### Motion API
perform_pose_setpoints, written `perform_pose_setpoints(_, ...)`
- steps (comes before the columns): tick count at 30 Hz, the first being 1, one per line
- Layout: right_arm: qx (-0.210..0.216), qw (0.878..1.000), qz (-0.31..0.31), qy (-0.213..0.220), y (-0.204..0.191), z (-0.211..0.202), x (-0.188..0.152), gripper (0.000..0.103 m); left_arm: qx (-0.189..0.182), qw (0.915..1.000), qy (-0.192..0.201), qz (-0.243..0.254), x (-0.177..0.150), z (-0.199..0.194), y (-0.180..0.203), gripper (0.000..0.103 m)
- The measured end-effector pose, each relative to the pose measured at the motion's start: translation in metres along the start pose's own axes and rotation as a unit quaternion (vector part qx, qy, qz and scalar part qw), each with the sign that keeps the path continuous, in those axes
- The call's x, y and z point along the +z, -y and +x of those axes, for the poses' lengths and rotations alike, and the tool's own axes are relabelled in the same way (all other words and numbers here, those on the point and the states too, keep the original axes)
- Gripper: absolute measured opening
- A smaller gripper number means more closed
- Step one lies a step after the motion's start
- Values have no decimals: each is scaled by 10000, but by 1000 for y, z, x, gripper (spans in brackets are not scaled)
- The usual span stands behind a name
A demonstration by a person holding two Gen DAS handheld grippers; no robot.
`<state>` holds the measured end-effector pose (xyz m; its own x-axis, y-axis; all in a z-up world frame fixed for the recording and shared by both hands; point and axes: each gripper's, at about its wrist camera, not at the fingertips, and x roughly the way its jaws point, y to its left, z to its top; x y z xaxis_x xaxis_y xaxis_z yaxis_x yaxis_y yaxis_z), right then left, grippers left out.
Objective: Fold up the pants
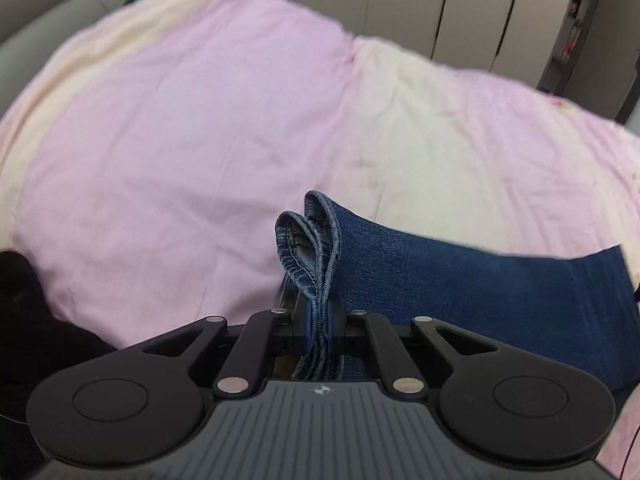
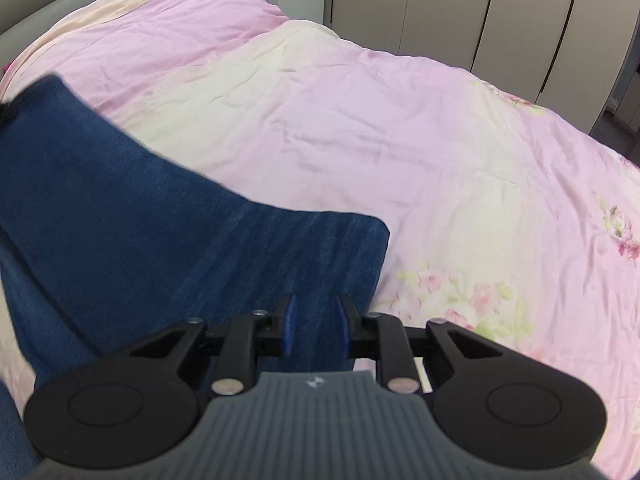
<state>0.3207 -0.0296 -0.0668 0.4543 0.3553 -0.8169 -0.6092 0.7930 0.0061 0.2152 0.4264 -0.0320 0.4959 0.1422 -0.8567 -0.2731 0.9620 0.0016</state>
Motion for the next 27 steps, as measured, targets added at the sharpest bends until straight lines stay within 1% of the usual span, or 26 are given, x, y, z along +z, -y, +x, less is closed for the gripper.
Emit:
perform_pose_setpoints(1,49,9999,114,-23,2,8,4,14,95,9999,-76,-47,-4,12,-3,7)
perform_pose_setpoints(4,-117,9997,203,-32,6,36,15,11,-1,9986,-268,-448,-15,38,-18,7)
perform_pose_setpoints(5,-209,9995,213,-65,8,44,18,6,-38,9983,-312,-489,-18,44,-21,7)
perform_pose_setpoints(7,-432,9983,311,-216,16,63,23,0,-52,9984,-372,-411,-23,53,-22,8)
perform_pose_setpoints(9,-455,9973,429,-380,26,79,24,0,-60,9984,-438,-339,-26,62,-20,8)
perform_pose_setpoints(12,-351,9960,610,-556,34,96,23,0,-109,9978,-504,-415,-26,70,-22,8)
perform_pose_setpoints(14,-371,9948,722,-615,35,101,22,0,-132,9976,-522,-445,-26,68,-23,9)
perform_pose_setpoints(15,-412,9945,727,-626,33,101,23,0,-138,9975,-511,-458,-26,66,-24,9)
perform_pose_setpoints(17,-490,9947,654,-619,28,95,25,0,-41,9980,-430,-465,-26,56,-26,22)
perform_pose_setpoints(18,-492,9952,608,-583,25,88,25,0,10,9983,-353,-463,-26,49,-27,24)
perform_pose_setpoints(20,-455,9965,514,-478,20,71,24,3,-32,9986,-203,-481,-29,33,-31,28)
perform_pose_setpoints(22,-368,9978,406,-366,13,49,18,5,-98,9986,-83,-509,-32,14,-35,31)
perform_pose_setpoints(25,-216,9989,271,-307,3,19,1,11,-84,9989,101,-443,-40,-12,-34,31)
perform_pose_setpoints(27,-169,9992,190,-293,-4,3,-13,11,-225,9987,235,-393,-46,-27,-29,31)
